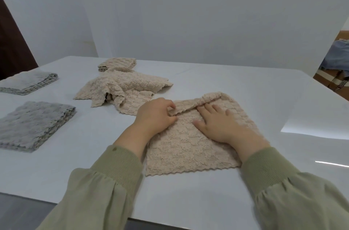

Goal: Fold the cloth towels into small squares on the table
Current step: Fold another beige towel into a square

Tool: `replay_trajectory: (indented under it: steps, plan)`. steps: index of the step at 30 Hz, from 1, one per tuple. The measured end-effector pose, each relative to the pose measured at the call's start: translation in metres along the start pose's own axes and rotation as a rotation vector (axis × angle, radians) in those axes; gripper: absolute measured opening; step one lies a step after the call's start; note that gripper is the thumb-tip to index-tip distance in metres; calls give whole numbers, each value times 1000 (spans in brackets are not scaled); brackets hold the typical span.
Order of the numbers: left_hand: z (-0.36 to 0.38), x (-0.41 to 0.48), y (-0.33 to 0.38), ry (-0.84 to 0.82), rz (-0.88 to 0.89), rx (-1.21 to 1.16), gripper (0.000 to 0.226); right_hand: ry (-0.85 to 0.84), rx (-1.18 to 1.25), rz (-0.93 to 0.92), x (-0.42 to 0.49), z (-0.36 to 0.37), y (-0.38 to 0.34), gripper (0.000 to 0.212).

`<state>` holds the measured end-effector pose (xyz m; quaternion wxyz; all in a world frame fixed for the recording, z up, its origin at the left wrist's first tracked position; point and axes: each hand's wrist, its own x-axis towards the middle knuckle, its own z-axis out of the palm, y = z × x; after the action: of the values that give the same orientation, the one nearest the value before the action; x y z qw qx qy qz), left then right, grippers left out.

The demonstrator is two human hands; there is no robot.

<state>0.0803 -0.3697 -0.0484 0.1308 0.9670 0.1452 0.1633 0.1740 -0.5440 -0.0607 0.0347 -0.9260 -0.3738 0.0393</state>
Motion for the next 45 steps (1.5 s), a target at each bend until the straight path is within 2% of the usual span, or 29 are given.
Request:
replay_trajectory:
  steps: [4,8,10,12,15,17,20,22,24,26,28,30,33,35,37,40,43,45]
  plan:
    - [2,6,-7,114,-141,30,23,43,9,1,1,-1,0,65]
    - [-5,6,-15,360,-328,-284,32,50,-5,3,1,-1,-2,64]
    - [-5,5,-12,346,-304,-503,48,45,-2,16,2,1,-2,65]
    - [-1,5,-7,259,-212,-580,53,40,4,39,2,1,-2,67]
    - [7,6,1,178,-40,-518,34,31,5,70,3,2,-3,68]
    - [12,7,2,49,22,-443,26,18,1,72,5,2,-3,68]
    - [21,12,-6,-200,99,-81,45,42,-1,180,9,3,5,65]
    - [24,14,-10,-243,103,2,52,71,32,325,11,1,16,64]
    - [25,16,-12,-227,80,-26,49,42,26,385,11,-3,22,63]
    - [23,19,-12,-138,51,-80,36,-29,-60,383,14,-15,22,56]
    - [22,24,-12,-38,14,-134,33,-43,-99,392,20,-32,20,33]
    - [21,28,-11,32,-10,-139,40,64,-57,388,33,-47,21,20]
    - [21,35,-12,80,-24,-143,31,259,4,280,57,-47,29,23]
    - [20,37,-13,101,-37,-189,25,263,-22,194,69,-30,35,36]
    - [20,39,-14,126,-44,-212,26,269,11,157,74,-12,42,29]
    - [22,43,-17,169,-42,-199,27,398,92,112,77,-6,48,5]
    - [24,48,-19,198,-35,-142,28,462,120,46,76,-8,50,12]
    - [26,51,-22,154,-23,-77,33,503,141,16,74,-10,48,20]
